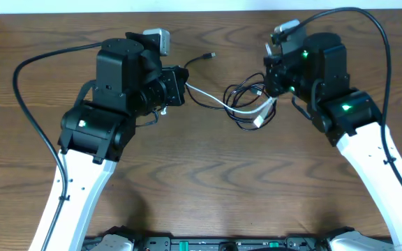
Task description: Untangle cables
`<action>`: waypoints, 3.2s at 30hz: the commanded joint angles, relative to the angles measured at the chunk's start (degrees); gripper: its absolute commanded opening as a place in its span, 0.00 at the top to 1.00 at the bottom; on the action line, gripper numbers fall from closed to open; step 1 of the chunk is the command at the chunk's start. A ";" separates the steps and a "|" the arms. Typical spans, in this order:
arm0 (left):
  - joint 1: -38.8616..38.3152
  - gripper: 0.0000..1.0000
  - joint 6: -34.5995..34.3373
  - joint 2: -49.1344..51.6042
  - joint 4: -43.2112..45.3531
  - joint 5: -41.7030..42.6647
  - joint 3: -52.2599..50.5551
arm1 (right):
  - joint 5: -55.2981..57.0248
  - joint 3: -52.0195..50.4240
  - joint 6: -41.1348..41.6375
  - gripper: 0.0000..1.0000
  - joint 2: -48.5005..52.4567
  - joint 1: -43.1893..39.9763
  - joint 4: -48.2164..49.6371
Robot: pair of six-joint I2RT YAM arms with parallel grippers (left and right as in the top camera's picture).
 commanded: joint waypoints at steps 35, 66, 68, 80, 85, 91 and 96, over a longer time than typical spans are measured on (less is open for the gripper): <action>1.97 0.93 -27.08 12.48 30.36 47.63 0.66 | -50.03 -0.20 -12.09 0.44 16.57 -7.52 11.82; 3.72 0.86 -31.12 12.50 36.61 47.23 0.52 | -47.52 -0.20 8.33 0.99 23.74 -7.28 20.96; 4.79 0.83 -28.61 12.50 36.20 47.23 0.42 | -44.22 -0.20 11.13 0.99 22.73 -8.83 18.60; 8.98 0.45 -5.73 12.50 15.21 35.45 -0.44 | -31.76 1.20 10.36 0.99 5.46 -13.86 3.48; 8.98 0.42 -0.98 12.50 5.09 26.18 -0.44 | -24.17 5.18 11.80 0.99 -1.25 -16.57 -3.37; 8.98 0.42 1.62 12.50 -0.09 21.00 -0.44 | -10.71 19.63 9.11 0.99 -0.28 -19.43 -20.31; 8.98 0.42 1.64 12.50 -0.24 20.59 -0.44 | -5.31 34.18 6.99 0.99 7.32 -22.21 -28.72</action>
